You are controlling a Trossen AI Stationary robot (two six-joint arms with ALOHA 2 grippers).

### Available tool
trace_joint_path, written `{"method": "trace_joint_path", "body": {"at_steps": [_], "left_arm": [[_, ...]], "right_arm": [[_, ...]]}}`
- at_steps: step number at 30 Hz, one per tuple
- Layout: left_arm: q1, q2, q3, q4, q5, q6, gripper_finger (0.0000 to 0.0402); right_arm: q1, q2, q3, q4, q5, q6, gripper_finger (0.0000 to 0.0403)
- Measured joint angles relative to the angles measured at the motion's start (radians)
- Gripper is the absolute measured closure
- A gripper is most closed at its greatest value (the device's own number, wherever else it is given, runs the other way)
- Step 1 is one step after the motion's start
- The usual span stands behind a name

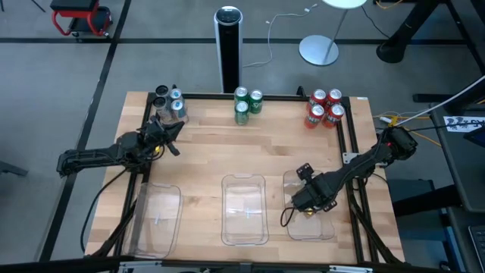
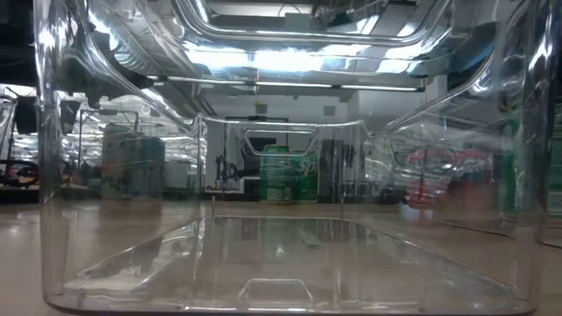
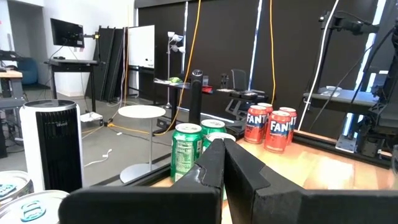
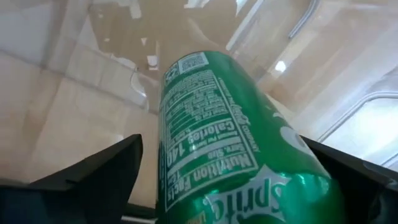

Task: Sort soda cans
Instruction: Put the bottom right green soda can into the right transparent bin, then put the bottom green soda can into the right transparent bin

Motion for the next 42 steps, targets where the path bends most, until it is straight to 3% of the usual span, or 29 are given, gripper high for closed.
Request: {"method": "trace_joint_path", "body": {"at_steps": [6,13,19,23,25,31,34,42], "left_arm": [[0.0,0.0,0.0,0.022,0.001,0.0,0.0402],[0.0,0.0,0.0,0.022,0.006,0.005,0.0402],[0.0,0.0,0.0,0.022,0.006,0.005,0.0402],[0.0,0.0,0.0,0.022,0.006,0.007,0.0401],[0.0,0.0,0.0,0.022,0.006,0.007,0.0402],[0.0,0.0,0.0,0.021,0.006,0.008,0.0402],[0.0,0.0,0.0,0.021,0.006,0.008,0.0402],[0.0,0.0,0.0,0.021,0.006,0.009,0.0402]], "right_arm": [[0.0,0.001,0.102,-0.121,-0.003,-0.044,0.0004],[-0.035,0.001,0.293,-0.282,0.08,-0.08,0.0004],[-0.103,0.001,0.473,-0.242,0.206,-0.238,0.0003],[-0.143,0.001,0.543,-0.144,0.4,-0.387,0.0003],[-0.185,0.001,0.546,-0.058,0.439,-0.513,0.0003],[-0.363,0.021,0.546,0.187,0.42,-0.828,0.0003],[-0.449,0.046,0.546,0.301,0.359,-0.972,0.0003],[-0.649,0.139,0.545,0.526,0.202,-1.18,0.0003]]}}
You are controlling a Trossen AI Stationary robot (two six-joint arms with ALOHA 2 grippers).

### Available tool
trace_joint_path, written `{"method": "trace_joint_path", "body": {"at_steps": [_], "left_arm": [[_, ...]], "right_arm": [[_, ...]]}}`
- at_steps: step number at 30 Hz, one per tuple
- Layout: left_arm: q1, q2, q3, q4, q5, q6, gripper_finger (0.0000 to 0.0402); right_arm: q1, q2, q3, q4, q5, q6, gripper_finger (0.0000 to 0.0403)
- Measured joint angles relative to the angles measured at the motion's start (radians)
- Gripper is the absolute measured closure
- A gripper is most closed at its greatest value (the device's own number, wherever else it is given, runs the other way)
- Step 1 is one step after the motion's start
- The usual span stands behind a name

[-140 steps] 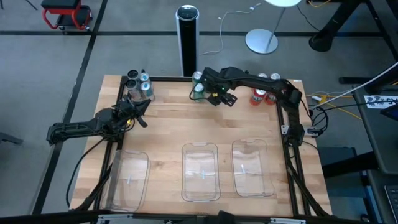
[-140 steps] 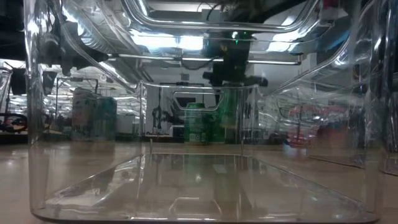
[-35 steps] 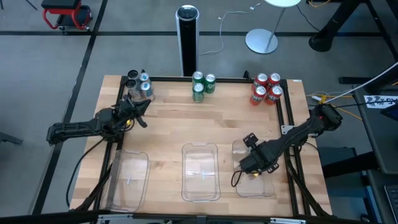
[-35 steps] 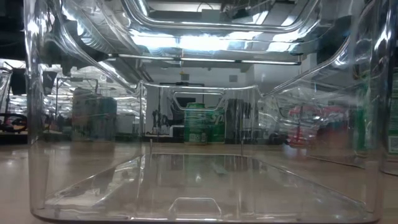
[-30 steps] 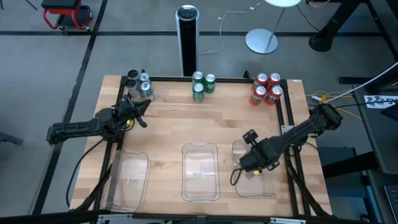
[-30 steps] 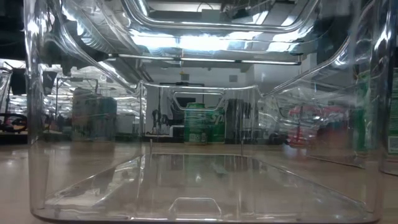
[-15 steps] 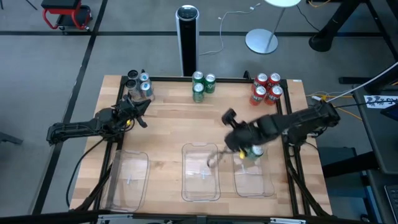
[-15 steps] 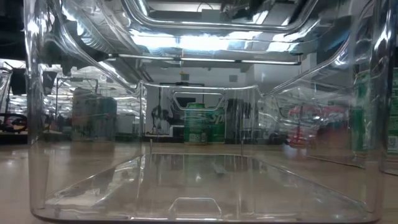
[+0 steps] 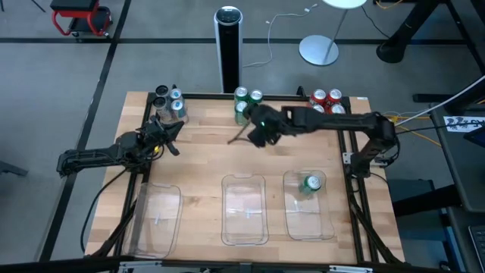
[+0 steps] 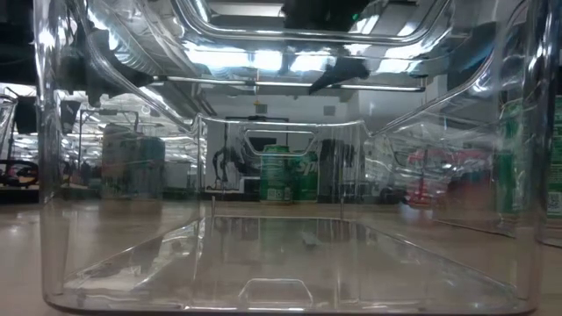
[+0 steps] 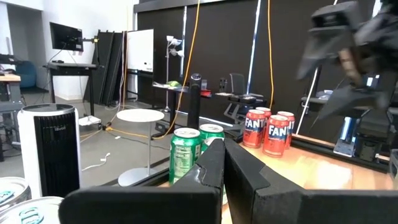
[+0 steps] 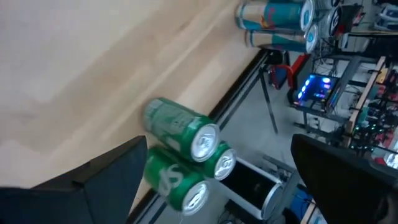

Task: Sort soda cans
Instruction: Put the bottom green soda can into the right transparent bin

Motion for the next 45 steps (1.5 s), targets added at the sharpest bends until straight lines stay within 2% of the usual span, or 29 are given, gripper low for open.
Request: {"method": "trace_joint_path", "body": {"at_steps": [9,20,25,32,39,45], "left_arm": [[0.0,0.0,0.0,0.002,0.0,0.005,0.0402],[0.0,0.0,0.0,0.002,0.0,0.011,0.0402],[0.0,0.0,0.0,0.002,0.0,0.011,0.0402],[0.0,0.0,0.0,-0.001,0.0,0.017,0.0402],[0.0,0.0,0.0,-0.01,0.0,0.016,0.0402],[0.0,0.0,0.0,-0.013,0.0,-0.002,0.0402]], "right_arm": [[-0.165,0.095,0.002,0.167,-0.141,-0.106,0.0004],[-0.274,0.26,0.221,0.115,-0.21,-0.152,0.0004],[-0.315,0.35,0.328,0.002,-0.236,-0.151,0.0004],[-0.327,0.394,0.381,-0.126,-0.255,-0.12,0.0004],[-0.323,0.393,0.381,-0.132,-0.2,-0.112,0.0004],[-0.325,0.393,0.381,-0.1,-0.213,-0.071,0.0004]]}}
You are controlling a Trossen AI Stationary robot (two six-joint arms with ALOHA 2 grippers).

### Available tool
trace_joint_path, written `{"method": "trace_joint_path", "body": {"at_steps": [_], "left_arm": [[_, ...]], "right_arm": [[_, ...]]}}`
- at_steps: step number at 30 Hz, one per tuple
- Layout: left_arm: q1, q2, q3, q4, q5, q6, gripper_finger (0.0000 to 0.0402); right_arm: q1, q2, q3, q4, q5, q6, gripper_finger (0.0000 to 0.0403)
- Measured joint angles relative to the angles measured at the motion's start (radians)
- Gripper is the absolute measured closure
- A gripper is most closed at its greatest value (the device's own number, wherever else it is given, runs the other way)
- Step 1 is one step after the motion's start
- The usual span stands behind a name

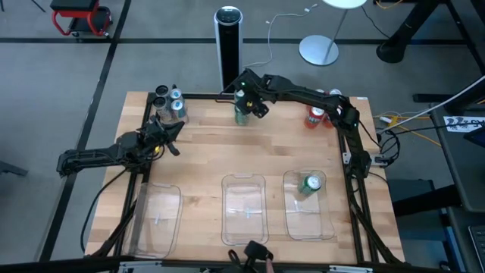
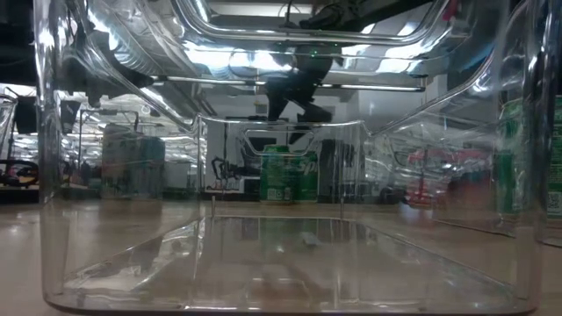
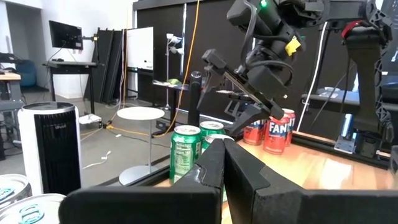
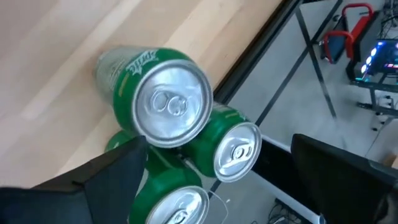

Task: Sort soda cans
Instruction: Put the bottom green soda can into the right transparent bin

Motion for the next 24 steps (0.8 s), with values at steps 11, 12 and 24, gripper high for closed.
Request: {"method": "trace_joint_path", "body": {"at_steps": [11,12,24], "left_arm": [[0.0,0.0,0.0,-0.003,0.0,-0.004,0.0402],[0.0,0.0,0.0,-0.003,0.0,-0.005,0.0402],[0.0,0.0,0.0,-0.015,0.0,-0.006,0.0402]], "right_arm": [[-0.001,0.024,-0.005,-0.02,-0.074,-0.004,0.0004],[-0.002,0.031,-0.006,-0.025,-0.068,-0.004,0.0004],[-0.01,0.088,-0.008,-0.016,-0.093,-0.018,0.0004]]}}
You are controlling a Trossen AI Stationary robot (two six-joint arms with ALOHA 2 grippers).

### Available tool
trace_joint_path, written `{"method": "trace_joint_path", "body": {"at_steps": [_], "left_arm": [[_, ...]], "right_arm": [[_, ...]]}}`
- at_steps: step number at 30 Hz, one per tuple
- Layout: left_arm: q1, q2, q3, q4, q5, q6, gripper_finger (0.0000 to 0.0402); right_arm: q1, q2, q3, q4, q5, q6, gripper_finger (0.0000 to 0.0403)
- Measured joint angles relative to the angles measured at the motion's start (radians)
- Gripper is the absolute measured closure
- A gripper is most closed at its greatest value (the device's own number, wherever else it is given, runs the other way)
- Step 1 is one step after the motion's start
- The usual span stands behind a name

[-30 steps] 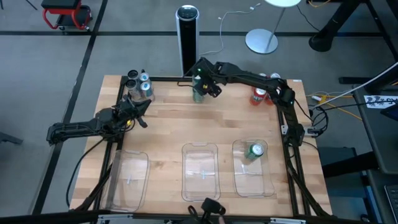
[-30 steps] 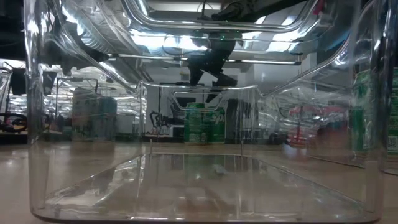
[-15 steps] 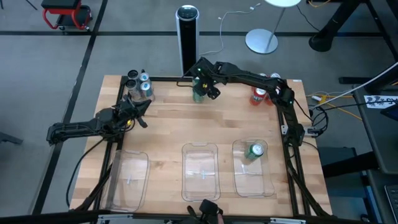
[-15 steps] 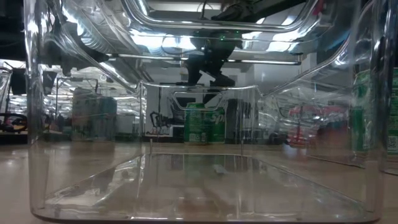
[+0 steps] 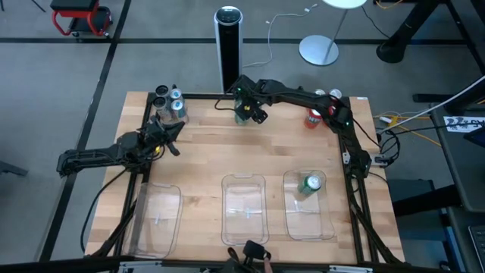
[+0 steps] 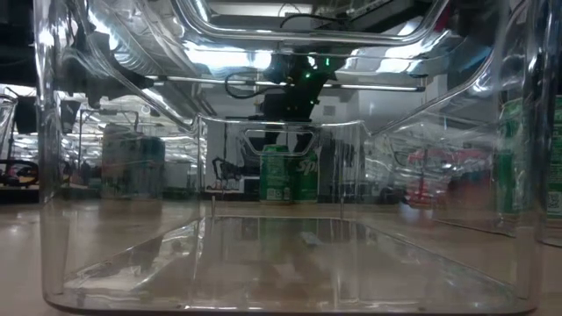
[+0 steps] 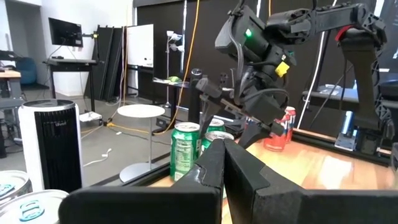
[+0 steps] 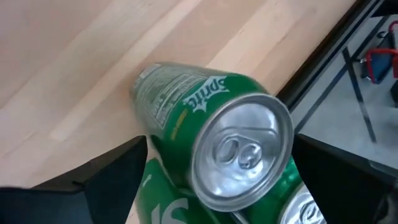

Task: Sort soda cans
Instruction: Put the bottom green soda can into the right transparent bin

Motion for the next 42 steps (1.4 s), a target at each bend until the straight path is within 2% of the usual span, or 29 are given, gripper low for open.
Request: {"method": "trace_joint_path", "body": {"at_steps": [10,20,31,34,40,42], "left_arm": [[0.0,0.0,0.0,0.0,0.0,-0.003,0.0402],[0.0,0.0,0.0,0.0,0.0,-0.001,0.0402],[0.0,0.0,0.0,0.001,0.0,-0.004,0.0402],[0.0,0.0,0.0,0.001,0.0,-0.003,0.0402],[0.0,0.0,0.0,0.003,0.0,-0.001,0.0402],[0.0,0.0,0.0,0.003,0.0,-0.001,0.0402]], "right_arm": [[0.002,0.051,0.004,-0.011,-0.021,0.008,0.0004],[0.004,0.071,0.003,-0.07,-0.115,0.024,0.0004],[0.023,0.092,0.003,-0.076,-0.118,0.044,0.0004],[0.022,0.098,0.005,-0.078,-0.129,0.044,0.0019],[0.023,0.094,0.003,-0.078,-0.14,0.043,0.0089],[0.023,0.094,0.003,-0.078,-0.139,0.041,0.0099]]}}
